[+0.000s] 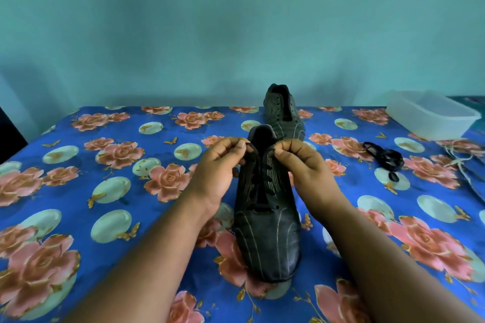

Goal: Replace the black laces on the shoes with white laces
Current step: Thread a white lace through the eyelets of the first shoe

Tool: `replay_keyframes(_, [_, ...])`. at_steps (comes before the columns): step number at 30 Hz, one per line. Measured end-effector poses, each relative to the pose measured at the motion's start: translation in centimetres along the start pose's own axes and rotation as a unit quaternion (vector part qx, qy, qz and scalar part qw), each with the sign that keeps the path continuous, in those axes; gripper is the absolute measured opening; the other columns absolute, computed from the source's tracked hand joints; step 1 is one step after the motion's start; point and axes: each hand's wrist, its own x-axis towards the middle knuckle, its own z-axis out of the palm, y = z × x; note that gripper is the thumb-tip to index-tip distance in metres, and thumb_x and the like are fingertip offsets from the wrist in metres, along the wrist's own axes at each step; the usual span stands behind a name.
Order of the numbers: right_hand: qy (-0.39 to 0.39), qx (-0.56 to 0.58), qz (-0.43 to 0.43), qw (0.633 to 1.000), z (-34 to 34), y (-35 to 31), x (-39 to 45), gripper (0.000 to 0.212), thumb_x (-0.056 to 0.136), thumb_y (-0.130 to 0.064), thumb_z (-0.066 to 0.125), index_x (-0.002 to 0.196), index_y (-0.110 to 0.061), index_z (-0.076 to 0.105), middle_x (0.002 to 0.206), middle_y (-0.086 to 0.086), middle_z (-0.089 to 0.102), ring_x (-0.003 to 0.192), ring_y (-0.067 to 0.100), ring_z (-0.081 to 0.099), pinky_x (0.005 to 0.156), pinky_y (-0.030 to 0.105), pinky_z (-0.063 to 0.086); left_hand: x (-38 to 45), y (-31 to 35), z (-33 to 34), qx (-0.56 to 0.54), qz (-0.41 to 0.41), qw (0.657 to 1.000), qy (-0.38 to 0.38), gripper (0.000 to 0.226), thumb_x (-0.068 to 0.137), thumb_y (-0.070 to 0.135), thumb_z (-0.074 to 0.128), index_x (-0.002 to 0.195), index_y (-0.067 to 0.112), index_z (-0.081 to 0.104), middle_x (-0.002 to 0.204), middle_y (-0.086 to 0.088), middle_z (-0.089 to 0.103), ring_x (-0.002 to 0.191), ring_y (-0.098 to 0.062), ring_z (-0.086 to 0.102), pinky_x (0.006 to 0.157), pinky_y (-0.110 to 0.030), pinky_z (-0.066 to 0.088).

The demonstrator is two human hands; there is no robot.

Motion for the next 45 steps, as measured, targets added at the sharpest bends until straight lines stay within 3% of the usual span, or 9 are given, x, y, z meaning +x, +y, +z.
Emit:
replay_keyframes(6, [-0.039, 0.079, 0.025, 0.996, -0.5, -0.2, 0.0, 0.013, 0.091, -0.026, 0.055, 0.090, -0.015, 0.061, 0.089, -0.001, 0.062, 0.079, 0.005, 0.055, 0.077, 0.021, 0.045, 0.1, 0.6, -0.3, -0.124, -0.077, 0.988, -0.044, 0.011, 0.096, 0.027, 0.057, 0.097, 0.017, 0.062, 0.065, 0.005, 0.051, 0.062, -0.011, 0.039, 0.064, -0.030, 0.029])
replay_keyframes(13, [-0.014, -0.194, -0.101, 0.976, -0.4, 0.5, -0.4, 0.024, 0.085, -0.032, 0.081, 0.080, -0.025, 0.058, 0.084, -0.010, 0.059, 0.087, 0.011, 0.054, 0.078, 0.014, 0.039, 0.4, 1.6, -1.8, -0.112, -0.047, 0.993, -0.015, 0.026, 0.084, 0.025, 0.077, 0.103, 0.017, 0.062, 0.069, 0.007, 0.061, 0.049, -0.002, 0.041, 0.058, -0.027, 0.025])
replay_keyframes(17, [0.001, -0.136, -0.073, 0.988, -0.2, 0.4, -0.3, 0.017, 0.089, -0.022, 0.079, 0.099, -0.025, 0.065, 0.078, -0.005, 0.060, 0.075, 0.004, 0.054, 0.071, 0.013, 0.041, 0.4, 1.3, -3.1, 0.059, -0.043, 0.997, -0.004, 0.027, 0.083, 0.014, 0.080, 0.109, 0.013, 0.071, 0.092, 0.008, 0.074, 0.070, -0.002, 0.063, 0.061, -0.016, 0.044])
replay_keyframes(22, [-0.006, -0.126, -0.087, 0.988, -0.7, 0.3, -0.1, 0.010, 0.093, -0.018, 0.075, 0.090, -0.028, 0.074, 0.078, -0.011, 0.065, 0.075, 0.006, 0.053, 0.071, 0.019, 0.043, 0.9, -0.4, -3.2, 0.168, -0.043, 0.985, 0.007, 0.009, 0.092, 0.020, 0.075, 0.095, 0.012, 0.074, 0.071, 0.014, 0.069, 0.064, 0.002, 0.057, 0.061, -0.010, 0.043])
replay_keyframes(27, [-0.045, 0.035, 0.016, 0.998, -1.2, -0.7, -0.2, 0.010, 0.089, -0.024, 0.051, 0.083, -0.019, 0.058, 0.082, -0.007, 0.056, 0.078, 0.009, 0.049, 0.076, 0.022, 0.041, 2.1, -0.3, -4.5, -0.008, -0.127, 0.983, 0.131, 0.015, 0.100, 0.019, 0.059, 0.086, 0.020, 0.064, 0.062, 0.004, 0.053, 0.049, -0.012, 0.033, 0.049, -0.025, 0.028])
replay_keyframes(35, [-0.036, -0.242, -0.163, 0.956, -0.4, 1.4, -0.1, 0.034, 0.087, -0.051, 0.073, 0.118, -0.037, 0.069, 0.108, -0.013, 0.055, 0.109, 0.012, 0.056, 0.091, 0.020, 0.043, 2.7, 0.3, -6.1, -0.082, -0.174, 0.937, 0.291, 0.015, 0.094, 0.035, 0.058, 0.082, 0.025, 0.059, 0.055, 0.008, 0.046, 0.044, -0.012, 0.033, 0.049, -0.024, 0.028])
replay_keyframes(40, [-0.008, -0.255, -0.210, 0.944, -0.2, 1.5, 0.1, 0.016, 0.089, -0.034, 0.076, 0.104, -0.033, 0.076, 0.103, -0.010, 0.063, 0.110, 0.016, 0.058, 0.094, 0.033, 0.047, 3.3, -0.7, -7.2, 0.035, -0.142, 0.921, 0.361, 0.040, 0.089, 0.027, 0.066, 0.126, 0.023, 0.051, 0.103, -0.007, 0.056, 0.073, -0.024, 0.053, 0.056, -0.037, 0.049])
replay_keyframes(43, [-0.006, -0.243, -0.196, 0.950, -0.1, 1.2, 0.1, 0.004, 0.093, -0.028, 0.069, 0.096, -0.029, 0.072, 0.100, -0.010, 0.064, 0.102, 0.013, 0.059, 0.088, 0.026, 0.045, 3.2, -1.4, -6.9, 0.348, -0.091, 0.881, 0.307, 0.082, 0.079, 0.032, 0.075, 0.150, 0.027, 0.035, 0.151, -0.009, 0.038, 0.130, -0.035, 0.047, 0.101, -0.060, 0.047])
replay_keyframes(45, [-0.020, -0.120, -0.109, 0.987, -0.1, 0.6, -0.1, 0.007, 0.100, -0.023, 0.063, 0.095, -0.024, 0.068, 0.097, -0.010, 0.066, 0.094, 0.006, 0.060, 0.084, 0.021, 0.045, 2.6, -1.3, -6.1, 0.415, -0.028, 0.880, 0.228, 0.081, 0.082, 0.042, 0.070, 0.155, 0.026, 0.037, 0.159, -0.005, 0.036, 0.146, -0.030, 0.033, 0.115, -0.057, 0.036])
